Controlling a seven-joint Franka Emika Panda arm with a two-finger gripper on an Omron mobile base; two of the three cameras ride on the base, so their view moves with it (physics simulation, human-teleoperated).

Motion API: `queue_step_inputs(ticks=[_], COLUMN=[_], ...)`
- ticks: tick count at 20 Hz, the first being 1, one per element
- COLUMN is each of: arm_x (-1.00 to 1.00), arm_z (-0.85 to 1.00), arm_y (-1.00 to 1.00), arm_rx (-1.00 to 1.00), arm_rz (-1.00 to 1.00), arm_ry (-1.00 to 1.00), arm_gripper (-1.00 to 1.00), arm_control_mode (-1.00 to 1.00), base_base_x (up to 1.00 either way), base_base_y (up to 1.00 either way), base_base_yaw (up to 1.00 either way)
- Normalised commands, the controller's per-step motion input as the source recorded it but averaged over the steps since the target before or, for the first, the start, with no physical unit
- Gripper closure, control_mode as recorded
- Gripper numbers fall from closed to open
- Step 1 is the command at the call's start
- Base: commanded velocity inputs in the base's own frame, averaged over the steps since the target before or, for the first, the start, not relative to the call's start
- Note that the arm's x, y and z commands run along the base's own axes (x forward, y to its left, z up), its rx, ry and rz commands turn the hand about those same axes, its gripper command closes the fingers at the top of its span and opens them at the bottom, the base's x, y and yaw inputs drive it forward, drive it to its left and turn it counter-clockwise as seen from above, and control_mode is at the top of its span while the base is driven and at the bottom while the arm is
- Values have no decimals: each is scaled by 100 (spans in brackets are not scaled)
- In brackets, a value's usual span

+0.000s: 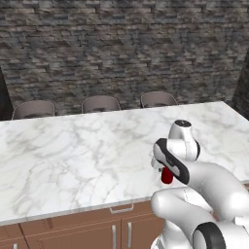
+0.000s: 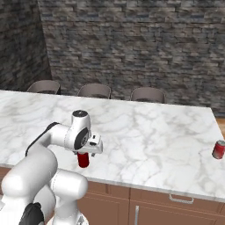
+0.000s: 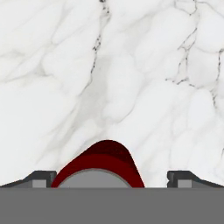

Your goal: Four empty soda cans are scattered around the kitchen. Gather all the cans and cluster them next to the stove for recycling.

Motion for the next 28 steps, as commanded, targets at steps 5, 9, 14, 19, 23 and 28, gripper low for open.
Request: queue_step_inputs(ticks=[5, 9, 14, 19, 23, 28], arm_x=[0, 0, 0, 0, 0, -17], arm_z=[-16, -2, 0, 10, 51, 66], arm_y=[2, 0, 0, 0, 0, 0], arm_rx=[0, 0, 0, 0, 0, 0], arm_rz=[0, 0, 0, 0, 0, 0], arm_ry=[6, 4, 0, -1, -3, -2], arm_gripper=[100, 100, 100, 100, 100, 100], arm_control_mode=[-100, -100, -100, -100, -100, -100], base_base_x=[0, 0, 0, 0, 0, 0], base_base_y=[0, 0, 0, 0, 0, 0], base_base_yaw=[0, 0, 0, 0, 0, 0])
